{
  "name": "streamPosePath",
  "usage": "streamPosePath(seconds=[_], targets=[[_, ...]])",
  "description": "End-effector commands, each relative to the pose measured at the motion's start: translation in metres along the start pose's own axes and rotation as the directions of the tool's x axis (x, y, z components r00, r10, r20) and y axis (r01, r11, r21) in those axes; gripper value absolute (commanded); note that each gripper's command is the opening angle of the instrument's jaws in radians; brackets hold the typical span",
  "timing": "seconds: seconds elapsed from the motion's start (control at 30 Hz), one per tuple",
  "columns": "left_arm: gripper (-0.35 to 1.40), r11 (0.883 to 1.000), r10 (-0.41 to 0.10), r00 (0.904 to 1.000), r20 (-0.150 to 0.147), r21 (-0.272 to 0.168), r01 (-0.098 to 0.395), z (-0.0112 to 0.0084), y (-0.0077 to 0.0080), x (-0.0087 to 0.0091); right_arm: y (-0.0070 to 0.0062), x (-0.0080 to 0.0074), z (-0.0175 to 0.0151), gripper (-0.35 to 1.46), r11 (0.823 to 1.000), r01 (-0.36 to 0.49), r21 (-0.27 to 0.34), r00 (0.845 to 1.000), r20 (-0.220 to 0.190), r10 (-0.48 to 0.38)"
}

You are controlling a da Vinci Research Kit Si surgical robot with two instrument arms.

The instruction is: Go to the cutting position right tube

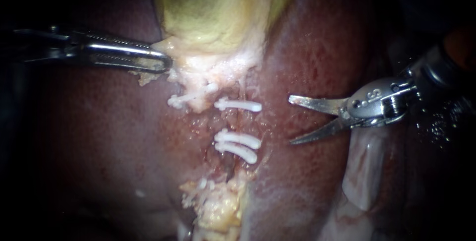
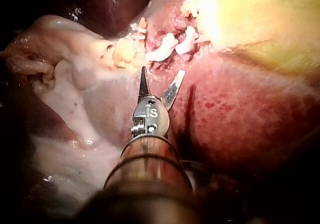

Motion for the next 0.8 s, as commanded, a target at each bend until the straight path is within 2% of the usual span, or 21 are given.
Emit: streamPosePath(seconds=[0.03, 0.2, 0.33, 0.47, 0.53, 0.63, 0.8], targets=[[-0.35, 1.0, 0.0, 1.0, 0.0, 0.0, 0.0, -0.0002, 0.0, 0.0, 0.0, 0.0, 0.0, 1.35, 1.0, 0.0, 0.0, 1.0, 0.0, 0.0], [-0.35, 1.0, -0.002, 1.0, 0.003, -0.009, 0.002, -0.002, 0.0002, 0.0005, 0.0, 0.0, 0.0, 1.35, 1.0, 0.0, 0.0, 1.0, 0.0, 0.0], [-0.35, 1.0, -0.01, 1.0, -0.001, 0.012, 0.01, -0.0051, 0.0005, 0.0017, 0.0, 0.0, 0.0, 1.35, 1.0, 0.0, 0.003, 1.0, -0.001, 0.0], [-0.35, 0.999, -0.03, 0.9992, -0.028, 0.025, 0.031, -0.0081, 0.0008, 0.0037, 0.0, 0.0001, 0.0, 1.35, 1.0, 0.0, 0.002, 1.0, -0.001, 0.0], [-0.35, 0.999, -0.021, 0.9989, -0.041, 0.029, 0.022, -0.0092, 0.001, 0.0048, 0.0, 0.0001, 0.0001, 1.35, 1.0, -0.001, 0.002, 1.0, -0.001, 0.001], [-0.35, 0.999, -0.015, 0.9986, -0.051, 0.033, 0.017, -0.0101, 0.0013, 0.0057, 0.0, 0.0002, 0.0, 1.35, 1.0, -0.001, 0.008, 1.0, -0.003, 0.001], [-0.35, 0.999, -0.011, 0.9986, -0.051, 0.034, 0.012, -0.0103, 0.0016, 0.0058, -0.0001, 0.0004, 0.0002, 1.35, 1.0, -0.001, 0.03, 1.0, -0.011, 0.002]])
